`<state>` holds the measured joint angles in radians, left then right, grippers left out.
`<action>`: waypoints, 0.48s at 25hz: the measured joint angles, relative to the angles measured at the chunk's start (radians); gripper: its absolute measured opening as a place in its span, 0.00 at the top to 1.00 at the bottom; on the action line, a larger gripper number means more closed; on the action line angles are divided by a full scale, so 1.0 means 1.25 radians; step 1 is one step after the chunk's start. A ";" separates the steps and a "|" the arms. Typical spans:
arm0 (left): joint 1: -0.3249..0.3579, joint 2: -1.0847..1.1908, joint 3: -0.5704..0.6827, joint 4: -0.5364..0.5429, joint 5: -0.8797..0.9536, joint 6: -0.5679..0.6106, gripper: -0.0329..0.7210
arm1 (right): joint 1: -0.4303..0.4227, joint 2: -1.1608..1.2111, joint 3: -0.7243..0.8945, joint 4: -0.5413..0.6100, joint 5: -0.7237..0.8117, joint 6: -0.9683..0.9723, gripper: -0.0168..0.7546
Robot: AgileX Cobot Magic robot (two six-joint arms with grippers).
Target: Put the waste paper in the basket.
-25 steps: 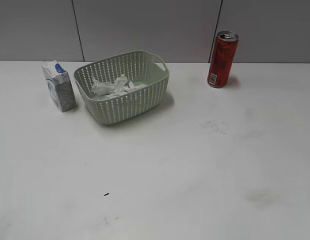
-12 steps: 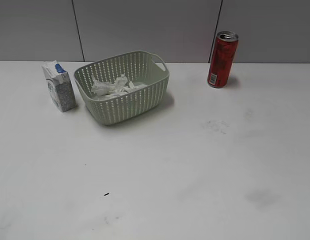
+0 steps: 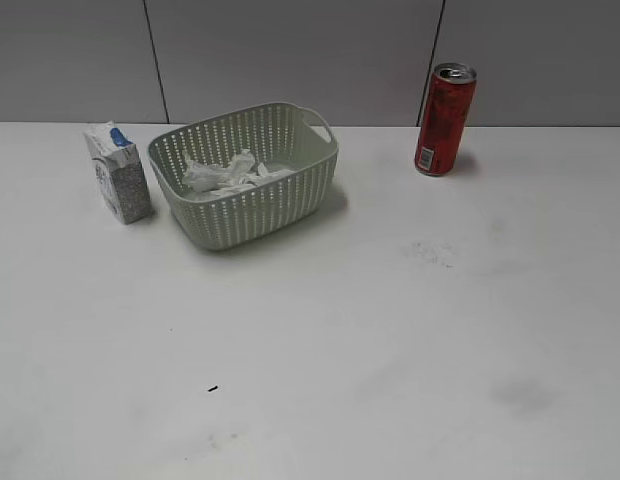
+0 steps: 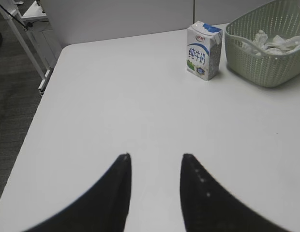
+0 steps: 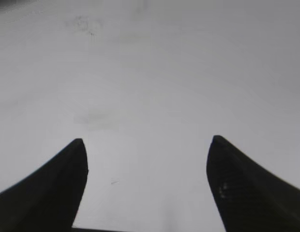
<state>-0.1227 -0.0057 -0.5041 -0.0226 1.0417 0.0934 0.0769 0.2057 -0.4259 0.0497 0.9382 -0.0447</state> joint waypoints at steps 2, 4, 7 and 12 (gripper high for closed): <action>0.000 0.000 0.000 0.000 0.000 0.000 0.63 | 0.000 -0.048 0.000 0.000 0.000 -0.001 0.23; 0.000 0.000 0.000 0.000 0.000 0.000 0.63 | 0.000 -0.090 0.000 0.000 0.001 -0.001 0.23; 0.000 0.000 0.000 0.000 0.000 0.000 0.63 | 0.000 -0.150 0.001 0.000 0.001 -0.001 0.23; 0.000 0.000 0.000 -0.001 0.000 0.000 0.63 | 0.001 -0.168 0.001 0.000 0.004 -0.001 0.23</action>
<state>-0.1227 -0.0057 -0.5041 -0.0236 1.0418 0.0934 0.0782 -0.0042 -0.4248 0.0497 0.9428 -0.0457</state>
